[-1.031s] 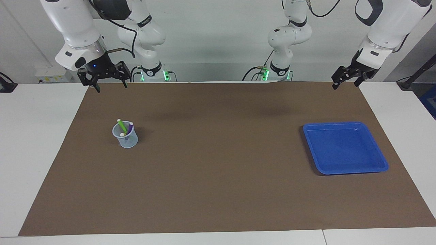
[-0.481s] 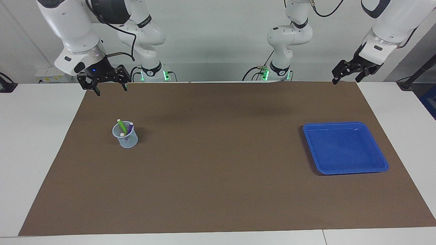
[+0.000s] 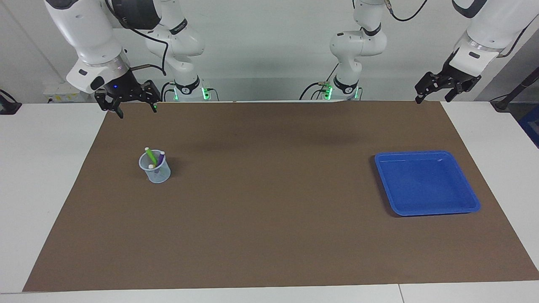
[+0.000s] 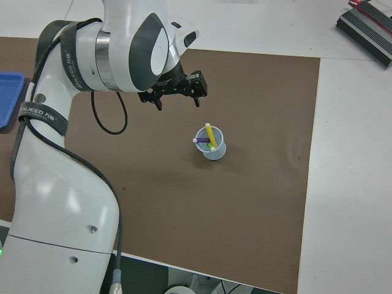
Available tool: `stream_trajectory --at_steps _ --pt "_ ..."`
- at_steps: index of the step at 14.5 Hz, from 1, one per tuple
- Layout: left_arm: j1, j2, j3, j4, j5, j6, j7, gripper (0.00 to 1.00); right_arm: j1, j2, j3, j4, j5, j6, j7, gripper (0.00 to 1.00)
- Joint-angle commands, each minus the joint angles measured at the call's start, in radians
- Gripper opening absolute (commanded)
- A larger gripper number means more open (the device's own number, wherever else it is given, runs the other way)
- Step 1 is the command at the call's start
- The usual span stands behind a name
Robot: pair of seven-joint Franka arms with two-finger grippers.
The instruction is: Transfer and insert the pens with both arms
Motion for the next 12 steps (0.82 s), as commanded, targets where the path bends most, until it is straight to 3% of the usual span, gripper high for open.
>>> stream_trajectory --at_steps 1,8,12 --pt "-0.039 0.037 0.041 0.054 0.018 -0.022 0.017 1.00 -0.011 0.008 0.008 0.022 0.021 -0.037 0.073 1.00" --pt "-0.056 0.039 0.058 0.053 0.018 -0.001 0.014 1.00 -0.011 0.009 0.011 0.025 0.021 -0.028 0.074 1.00" --pt "-0.062 0.035 0.060 -0.002 0.018 0.042 0.014 1.00 -0.009 0.009 0.009 0.024 0.021 -0.033 0.073 1.00"
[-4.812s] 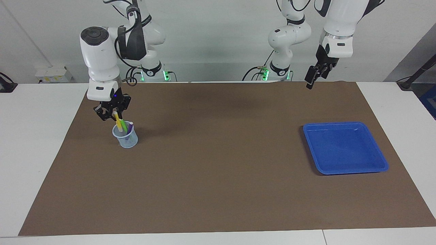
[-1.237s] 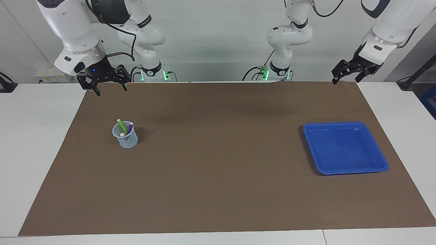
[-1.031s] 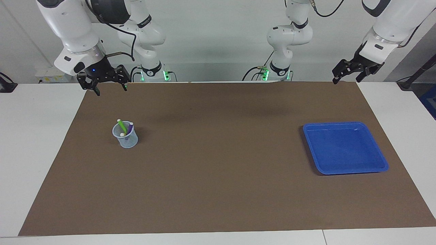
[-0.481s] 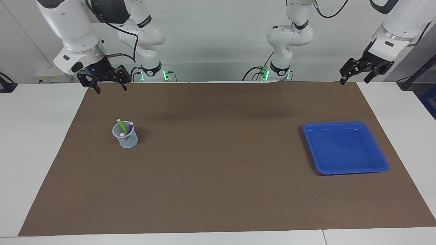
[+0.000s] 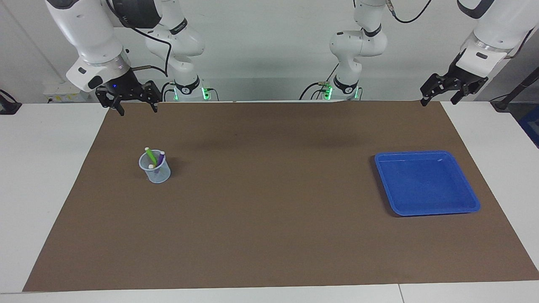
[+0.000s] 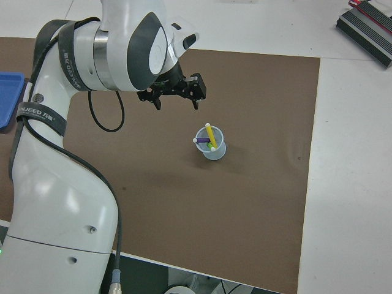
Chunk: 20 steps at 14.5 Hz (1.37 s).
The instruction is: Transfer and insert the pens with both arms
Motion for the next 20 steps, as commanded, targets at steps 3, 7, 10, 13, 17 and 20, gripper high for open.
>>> stream_trajectory --at_steps 3,7,10,13,17,20 --pt "-0.033 0.014 0.023 -0.024 0.018 0.028 0.008 1.00 -0.011 0.009 0.004 0.020 0.021 -0.022 0.017 1.00" --pt "-0.035 0.016 0.024 -0.023 0.018 0.020 0.010 1.00 -0.009 0.009 0.004 0.017 0.021 -0.022 0.017 1.00" --pt "-0.033 0.022 0.029 -0.017 0.018 0.018 0.010 1.00 -0.009 0.009 0.003 0.014 0.021 -0.021 0.018 1.00" --pt "-0.032 0.020 0.029 -0.020 0.018 0.021 0.010 1.00 -0.008 0.009 0.003 0.011 0.021 -0.021 0.018 1.00" --pt "-0.032 0.019 0.029 -0.023 0.018 0.023 0.010 1.00 -0.008 0.009 0.003 0.011 0.021 -0.019 0.018 1.00" --pt "-0.033 0.017 0.029 -0.024 0.018 0.023 0.010 1.00 -0.005 0.011 0.003 0.008 0.021 -0.015 0.018 1.00"
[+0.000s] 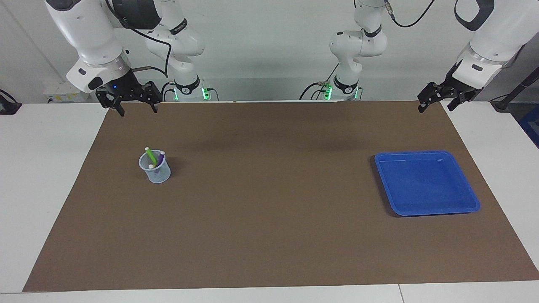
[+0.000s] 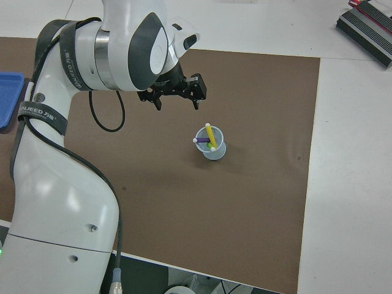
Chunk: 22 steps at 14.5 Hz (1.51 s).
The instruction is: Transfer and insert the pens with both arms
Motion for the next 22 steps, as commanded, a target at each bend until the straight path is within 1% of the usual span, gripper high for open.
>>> stream_trajectory --at_steps 1,15,20,22 --pt "-0.028 -0.006 0.023 -0.012 0.018 0.013 0.010 1.00 -0.005 0.008 0.004 0.008 0.021 -0.012 0.019 1.00" --pt "-0.029 -0.006 0.024 -0.012 0.018 0.013 0.010 1.00 -0.014 0.006 0.005 0.009 0.021 0.001 0.016 1.00" --pt "-0.028 -0.004 0.024 -0.012 0.018 0.015 0.011 1.00 -0.003 0.000 0.011 -0.003 0.022 0.009 0.005 1.00" --pt "-0.029 -0.004 0.024 -0.012 0.018 0.015 0.011 1.00 -0.002 0.001 0.011 -0.003 0.050 0.044 0.008 1.00"
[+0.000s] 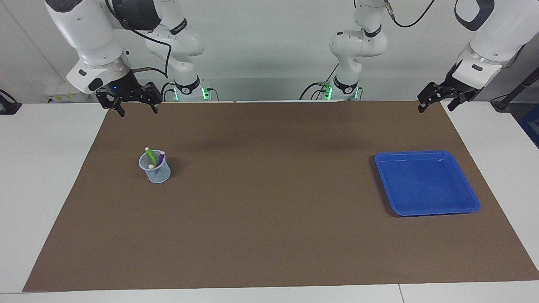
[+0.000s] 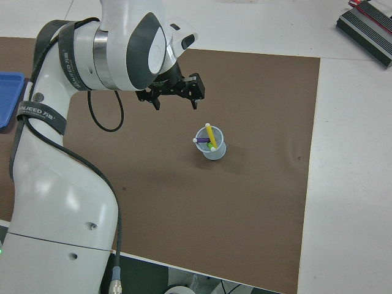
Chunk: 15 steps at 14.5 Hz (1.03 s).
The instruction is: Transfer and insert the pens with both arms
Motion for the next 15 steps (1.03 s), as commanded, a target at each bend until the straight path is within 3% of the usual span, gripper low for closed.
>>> stream_trajectory --at_steps 1,15 --pt "-0.029 -0.005 0.024 -0.011 0.018 0.015 0.011 1.00 -0.004 0.000 0.006 -0.006 0.066 0.058 0.010 1.00" --pt "-0.042 -0.005 0.030 -0.014 0.018 0.020 0.008 1.00 0.034 -0.002 0.007 -0.012 0.079 0.077 0.017 1.00"
